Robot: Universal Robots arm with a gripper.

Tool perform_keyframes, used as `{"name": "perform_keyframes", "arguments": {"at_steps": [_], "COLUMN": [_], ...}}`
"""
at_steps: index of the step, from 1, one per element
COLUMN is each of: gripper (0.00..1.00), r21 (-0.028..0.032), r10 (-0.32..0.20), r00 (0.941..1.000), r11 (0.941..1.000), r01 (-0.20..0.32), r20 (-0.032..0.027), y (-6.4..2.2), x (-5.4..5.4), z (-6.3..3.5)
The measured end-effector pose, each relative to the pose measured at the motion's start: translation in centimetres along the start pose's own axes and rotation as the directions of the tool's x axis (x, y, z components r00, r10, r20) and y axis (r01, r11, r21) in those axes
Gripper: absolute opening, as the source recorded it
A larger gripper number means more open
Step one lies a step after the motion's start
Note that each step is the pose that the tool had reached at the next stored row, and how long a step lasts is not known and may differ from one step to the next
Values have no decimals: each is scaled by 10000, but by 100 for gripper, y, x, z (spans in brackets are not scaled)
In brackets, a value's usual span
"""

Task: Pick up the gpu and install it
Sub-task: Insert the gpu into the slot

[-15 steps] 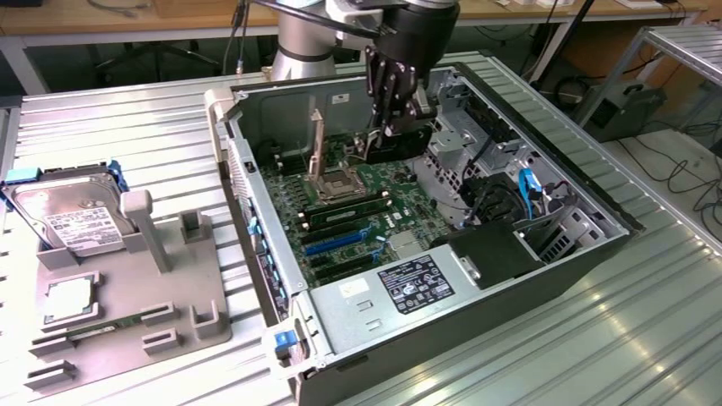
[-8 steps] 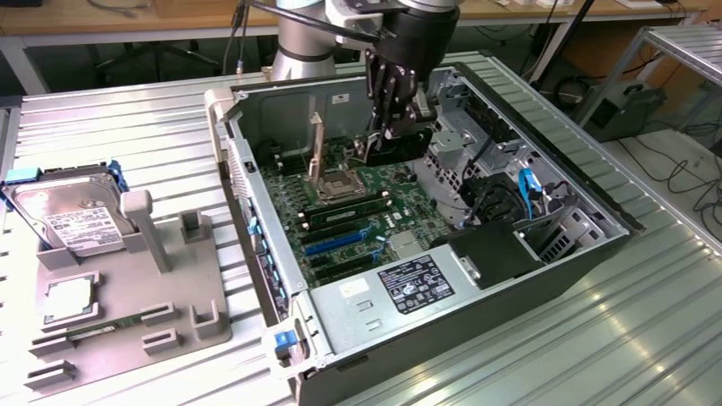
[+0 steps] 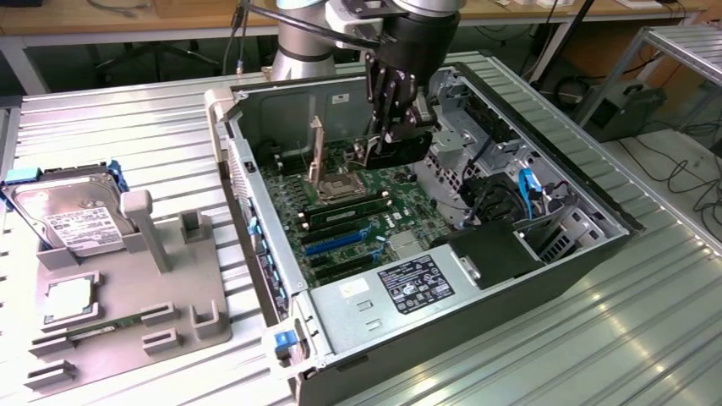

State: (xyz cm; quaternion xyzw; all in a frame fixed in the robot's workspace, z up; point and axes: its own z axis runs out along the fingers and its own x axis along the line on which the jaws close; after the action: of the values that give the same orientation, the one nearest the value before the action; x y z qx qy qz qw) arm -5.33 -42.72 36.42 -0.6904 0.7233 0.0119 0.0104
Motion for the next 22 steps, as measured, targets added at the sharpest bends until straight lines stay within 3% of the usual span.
{"name": "perform_keyframes", "arguments": {"at_steps": [22], "gripper": [26], "r21": [0], "r10": [0], "r00": [10000], "r11": [10000], "r01": [0], "r20": [2], "y": [23], "x": [83], "z": [60]}}
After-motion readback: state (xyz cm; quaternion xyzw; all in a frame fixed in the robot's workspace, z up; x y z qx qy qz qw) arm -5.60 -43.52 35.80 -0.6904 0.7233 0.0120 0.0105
